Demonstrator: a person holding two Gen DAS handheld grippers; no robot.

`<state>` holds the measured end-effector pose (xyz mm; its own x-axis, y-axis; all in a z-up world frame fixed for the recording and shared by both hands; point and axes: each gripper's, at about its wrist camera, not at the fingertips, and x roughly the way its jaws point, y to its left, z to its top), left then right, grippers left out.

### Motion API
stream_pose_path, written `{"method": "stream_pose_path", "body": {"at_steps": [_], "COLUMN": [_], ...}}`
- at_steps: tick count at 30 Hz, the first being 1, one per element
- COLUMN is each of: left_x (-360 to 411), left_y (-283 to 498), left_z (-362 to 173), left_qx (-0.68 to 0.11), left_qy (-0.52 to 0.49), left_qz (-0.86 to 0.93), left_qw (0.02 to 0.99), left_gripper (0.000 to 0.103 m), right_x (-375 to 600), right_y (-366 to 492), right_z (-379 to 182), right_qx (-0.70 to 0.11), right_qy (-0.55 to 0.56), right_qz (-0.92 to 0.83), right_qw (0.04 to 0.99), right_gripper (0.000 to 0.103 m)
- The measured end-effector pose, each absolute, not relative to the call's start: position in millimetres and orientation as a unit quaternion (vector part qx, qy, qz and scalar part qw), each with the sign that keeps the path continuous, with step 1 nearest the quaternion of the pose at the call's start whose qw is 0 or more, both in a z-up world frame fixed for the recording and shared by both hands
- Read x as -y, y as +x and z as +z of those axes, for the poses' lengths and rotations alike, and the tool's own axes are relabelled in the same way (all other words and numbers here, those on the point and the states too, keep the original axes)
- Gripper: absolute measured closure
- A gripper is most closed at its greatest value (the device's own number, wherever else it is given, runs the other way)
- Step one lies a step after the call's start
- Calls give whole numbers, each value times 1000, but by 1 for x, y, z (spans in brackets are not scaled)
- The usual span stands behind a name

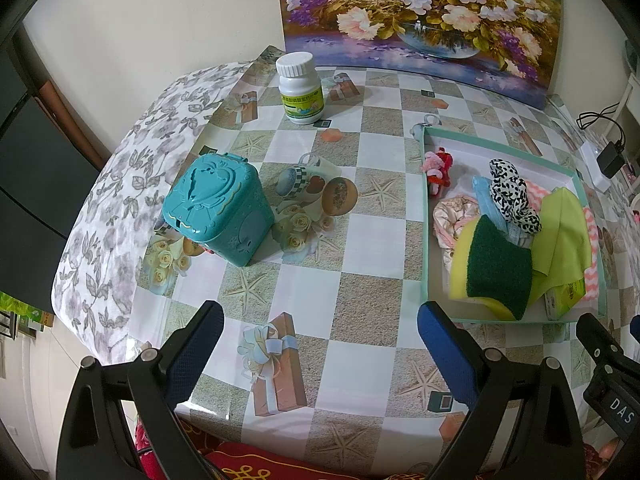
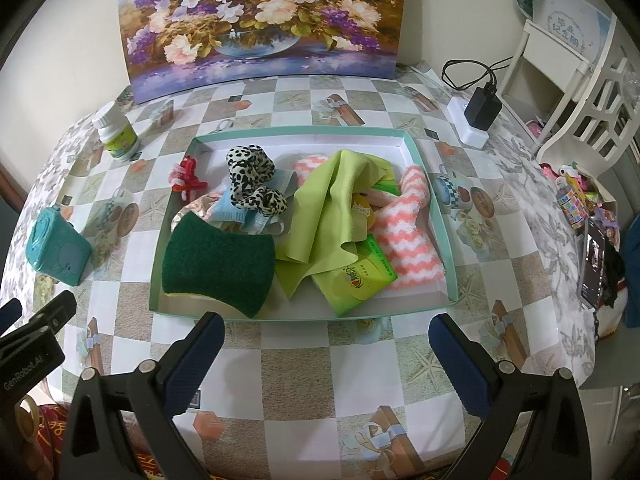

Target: Organize soft objects

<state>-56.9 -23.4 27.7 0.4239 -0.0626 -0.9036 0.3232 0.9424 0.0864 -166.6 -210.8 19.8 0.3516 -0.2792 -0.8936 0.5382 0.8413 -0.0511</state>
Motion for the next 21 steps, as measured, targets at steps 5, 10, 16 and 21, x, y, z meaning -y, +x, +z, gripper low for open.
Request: {"method": "stream_pose_path", "body": {"at_steps": [5, 10, 16, 21], "left_x": [23, 22, 22, 24], "left_y": [-57, -57, -58, -57], "left_z": [28, 27, 29, 31], "left_qx": [-525, -524, -519, -521], "left_qy": [124, 122, 118, 118], "left_qz": [-116, -115, -115, -115], "left_qw": [834, 835, 839, 838], "left_gripper": [5, 5, 5, 5], "right_x": [213, 214, 214, 214], "right_y": [-168, -169, -169, -169], "right_z": [19, 19, 19, 19], "right_qx": [-511, -511, -511, -511], "right_qy": [127, 126, 126, 126], "right_qz": [-252, -252, -251, -252], "right_qw": [812, 812, 812, 812], "right_gripper": [0, 0, 0, 0]}}
